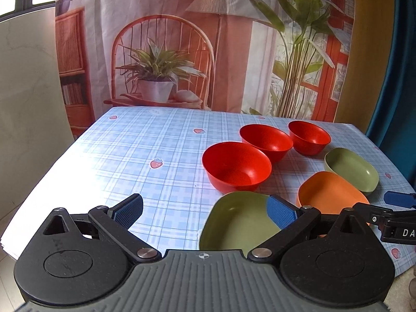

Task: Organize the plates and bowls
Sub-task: 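Move the left gripper toward the rim of the large green plate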

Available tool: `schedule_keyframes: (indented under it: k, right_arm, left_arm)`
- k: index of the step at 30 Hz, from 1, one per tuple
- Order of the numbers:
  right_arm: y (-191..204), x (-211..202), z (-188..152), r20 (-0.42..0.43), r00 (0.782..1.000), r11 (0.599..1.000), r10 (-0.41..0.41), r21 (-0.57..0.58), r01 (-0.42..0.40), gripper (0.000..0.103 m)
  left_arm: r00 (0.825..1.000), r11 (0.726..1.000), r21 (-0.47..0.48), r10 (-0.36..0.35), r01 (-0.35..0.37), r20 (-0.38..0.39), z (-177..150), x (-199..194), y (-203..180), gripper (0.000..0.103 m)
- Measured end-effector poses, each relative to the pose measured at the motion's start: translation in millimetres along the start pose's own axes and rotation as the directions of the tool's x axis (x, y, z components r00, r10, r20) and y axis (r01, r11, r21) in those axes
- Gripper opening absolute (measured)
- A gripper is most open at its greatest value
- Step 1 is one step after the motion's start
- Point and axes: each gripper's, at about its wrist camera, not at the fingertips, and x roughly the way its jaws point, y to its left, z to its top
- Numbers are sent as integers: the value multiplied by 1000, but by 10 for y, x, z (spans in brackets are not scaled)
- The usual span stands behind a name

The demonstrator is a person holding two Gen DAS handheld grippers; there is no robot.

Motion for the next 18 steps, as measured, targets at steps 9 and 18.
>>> schedule_keyframes:
  k: [9, 18]
  right_arm:
    - [130, 129, -69, -70, 995, 997, 72, -26, -74, 69]
    - [228, 241, -110, -123, 986, 993, 110, -34, -115, 52]
  left_arm:
    - [997, 998, 32, -48, 50, -61, -45, 276, 20, 74]
    - [987, 997, -10, -80, 80, -141, -161, 475, 107, 65]
